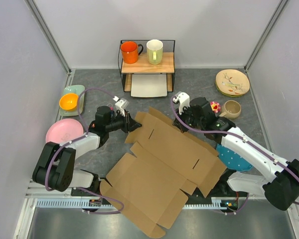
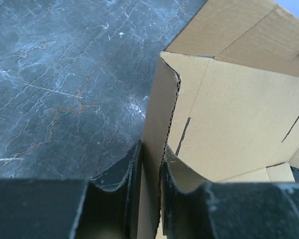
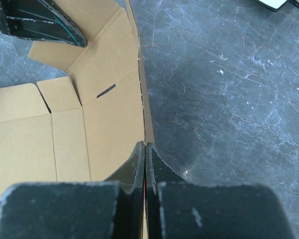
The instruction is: Fold the paper box
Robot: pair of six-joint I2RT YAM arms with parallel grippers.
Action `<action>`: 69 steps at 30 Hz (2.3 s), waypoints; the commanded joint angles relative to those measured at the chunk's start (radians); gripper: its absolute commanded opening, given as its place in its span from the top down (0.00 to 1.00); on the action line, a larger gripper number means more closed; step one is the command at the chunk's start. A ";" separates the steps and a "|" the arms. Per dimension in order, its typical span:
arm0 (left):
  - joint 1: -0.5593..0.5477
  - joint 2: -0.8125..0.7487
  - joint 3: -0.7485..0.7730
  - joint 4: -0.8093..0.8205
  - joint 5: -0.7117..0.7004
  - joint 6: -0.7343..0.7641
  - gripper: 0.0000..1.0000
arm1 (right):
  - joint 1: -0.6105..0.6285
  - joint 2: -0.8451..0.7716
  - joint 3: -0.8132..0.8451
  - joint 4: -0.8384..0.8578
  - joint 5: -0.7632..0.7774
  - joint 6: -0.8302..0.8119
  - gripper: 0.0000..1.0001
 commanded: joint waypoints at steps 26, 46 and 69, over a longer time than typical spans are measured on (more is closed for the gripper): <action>-0.036 -0.203 -0.063 -0.016 -0.063 0.128 0.98 | 0.023 0.109 0.172 -0.101 0.157 -0.042 0.30; -0.036 -0.296 -0.102 -0.036 -0.117 0.121 0.96 | 0.027 0.126 0.122 -0.066 0.074 -0.008 0.76; -0.038 -0.432 -0.054 -0.226 -0.461 -0.056 0.18 | 0.271 0.233 0.241 -0.016 0.675 -0.355 0.94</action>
